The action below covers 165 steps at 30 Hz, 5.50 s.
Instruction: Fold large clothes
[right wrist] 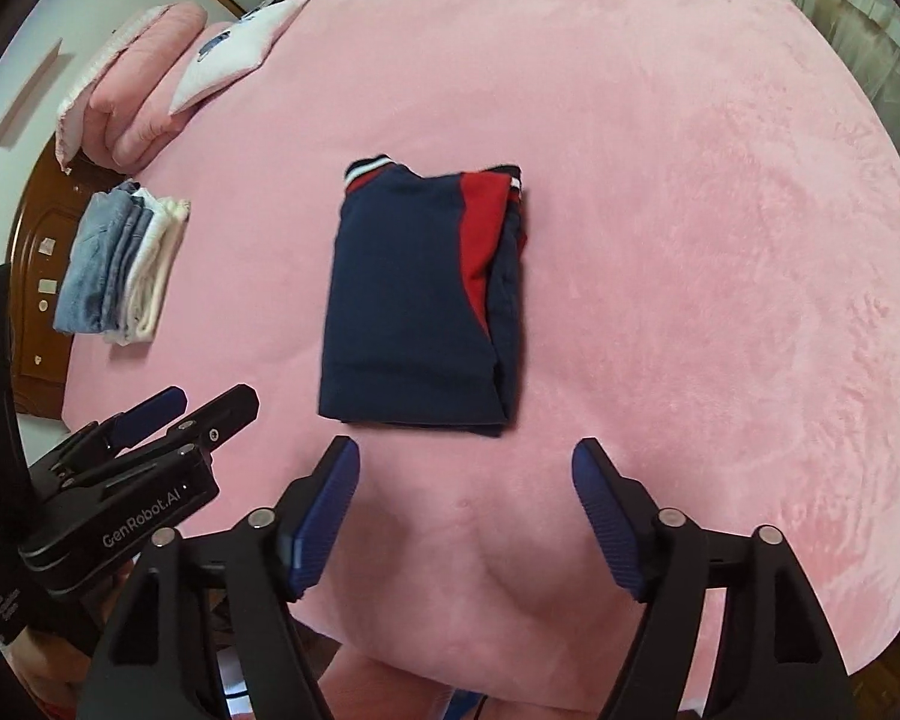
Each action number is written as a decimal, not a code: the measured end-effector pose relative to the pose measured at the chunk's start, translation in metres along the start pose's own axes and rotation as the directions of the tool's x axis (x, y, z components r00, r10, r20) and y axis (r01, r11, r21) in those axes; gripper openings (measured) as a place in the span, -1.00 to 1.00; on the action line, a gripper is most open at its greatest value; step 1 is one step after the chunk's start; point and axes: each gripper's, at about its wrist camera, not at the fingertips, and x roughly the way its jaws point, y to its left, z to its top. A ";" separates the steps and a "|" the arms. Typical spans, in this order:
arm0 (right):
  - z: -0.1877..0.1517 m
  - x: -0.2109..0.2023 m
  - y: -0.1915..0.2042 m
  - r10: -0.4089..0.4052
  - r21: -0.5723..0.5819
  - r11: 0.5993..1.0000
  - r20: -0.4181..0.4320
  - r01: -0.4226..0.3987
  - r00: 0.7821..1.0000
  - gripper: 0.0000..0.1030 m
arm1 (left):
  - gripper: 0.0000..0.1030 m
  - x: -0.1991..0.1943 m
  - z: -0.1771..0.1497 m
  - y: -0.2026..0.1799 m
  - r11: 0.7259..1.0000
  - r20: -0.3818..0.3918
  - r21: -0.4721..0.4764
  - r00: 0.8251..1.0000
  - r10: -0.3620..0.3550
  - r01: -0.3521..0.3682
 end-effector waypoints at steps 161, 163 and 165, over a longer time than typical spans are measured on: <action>-0.243 -0.152 0.160 -0.243 0.024 0.970 0.124 0.242 0.962 0.99 | 0.48 -0.226 -0.185 0.141 0.996 0.126 0.091 0.992 -0.012 0.001; -0.246 -0.160 0.171 -0.252 0.010 0.967 0.149 0.254 0.956 0.99 | 0.48 -0.228 -0.187 0.147 0.997 0.135 0.081 0.991 -0.014 0.003; -0.253 -0.170 0.187 -0.248 -0.003 0.968 0.156 0.252 0.956 0.99 | 0.48 -0.230 -0.191 0.153 0.998 0.137 0.069 0.990 -0.017 0.008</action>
